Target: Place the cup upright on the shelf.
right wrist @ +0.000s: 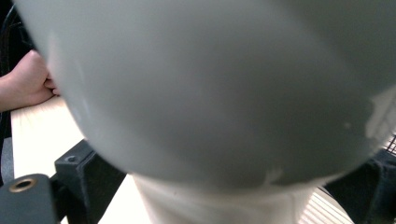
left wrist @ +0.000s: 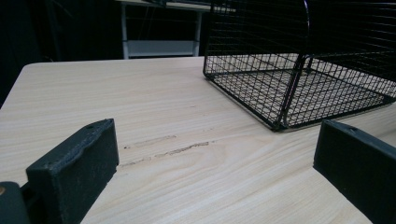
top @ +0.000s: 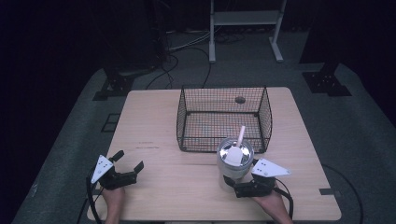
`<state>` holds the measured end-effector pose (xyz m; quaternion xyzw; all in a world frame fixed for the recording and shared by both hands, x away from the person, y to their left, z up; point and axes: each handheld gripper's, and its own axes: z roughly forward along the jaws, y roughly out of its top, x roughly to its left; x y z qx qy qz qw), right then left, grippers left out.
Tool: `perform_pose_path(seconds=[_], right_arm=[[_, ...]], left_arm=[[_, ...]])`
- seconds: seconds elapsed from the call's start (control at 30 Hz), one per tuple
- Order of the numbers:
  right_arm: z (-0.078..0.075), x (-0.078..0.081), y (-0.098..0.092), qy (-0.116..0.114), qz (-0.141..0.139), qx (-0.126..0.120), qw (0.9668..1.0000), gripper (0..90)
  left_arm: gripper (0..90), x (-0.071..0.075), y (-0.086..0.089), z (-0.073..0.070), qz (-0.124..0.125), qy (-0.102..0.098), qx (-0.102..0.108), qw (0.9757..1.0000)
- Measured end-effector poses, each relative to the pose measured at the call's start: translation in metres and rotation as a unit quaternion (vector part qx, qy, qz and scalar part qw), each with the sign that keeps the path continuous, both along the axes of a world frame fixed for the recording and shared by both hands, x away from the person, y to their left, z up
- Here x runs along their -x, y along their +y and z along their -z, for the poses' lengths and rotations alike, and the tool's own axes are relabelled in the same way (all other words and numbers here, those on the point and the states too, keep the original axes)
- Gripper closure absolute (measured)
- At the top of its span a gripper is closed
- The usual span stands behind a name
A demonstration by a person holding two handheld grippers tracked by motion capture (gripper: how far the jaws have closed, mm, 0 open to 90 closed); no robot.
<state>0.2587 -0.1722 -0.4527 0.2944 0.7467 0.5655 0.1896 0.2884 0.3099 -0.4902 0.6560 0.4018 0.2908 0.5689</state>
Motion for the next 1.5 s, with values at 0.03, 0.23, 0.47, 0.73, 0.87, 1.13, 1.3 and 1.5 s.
perform_pose_path(seconds=[0.03,0.23,0.47,0.73,0.87,1.13,1.3,1.5], right_arm=[[0.0,0.0,0.001,0.0,0.001,0.0,1.0,7.4],[0.002,-0.002,0.003,-0.008,0.003,-0.006,0.9999,7.5],[0.002,-0.003,0.006,-0.011,0.004,-0.006,0.9999,7.8],[0.002,-0.004,0.005,-0.017,0.001,-0.002,0.9999,8.9],[0.001,-0.005,0.005,-0.018,-0.007,-0.001,0.9998,9.1],[-0.001,-0.006,0.003,-0.011,-0.034,0.007,0.9993,9.2],[-0.005,-0.008,0.006,-0.008,-0.055,0.0,0.9985,9.3],[-0.012,-0.013,0.013,-0.001,-0.075,-0.022,0.9969,9.3]], left_arm=[[0.0,0.0,0.0,0.0,0.0,0.0,0.0,1.0],[0.0,0.0,0.0,0.0,0.0,0.0,0.0,1.0],[0.0,0.0,0.0,0.0,0.0,0.0,0.0,1.0],[0.0,0.0,0.0,0.0,0.0,0.0,0.001,1.0],[0.0,0.0,0.001,0.0,-0.001,0.0,0.003,1.0],[0.0,0.0,0.0,0.0,0.0,0.0,0.001,1.0],[0.0,0.0,0.0,0.0,-0.001,0.0,0.005,1.0],[0.0,0.0,0.001,0.0,-0.001,0.0,0.005,1.0]])
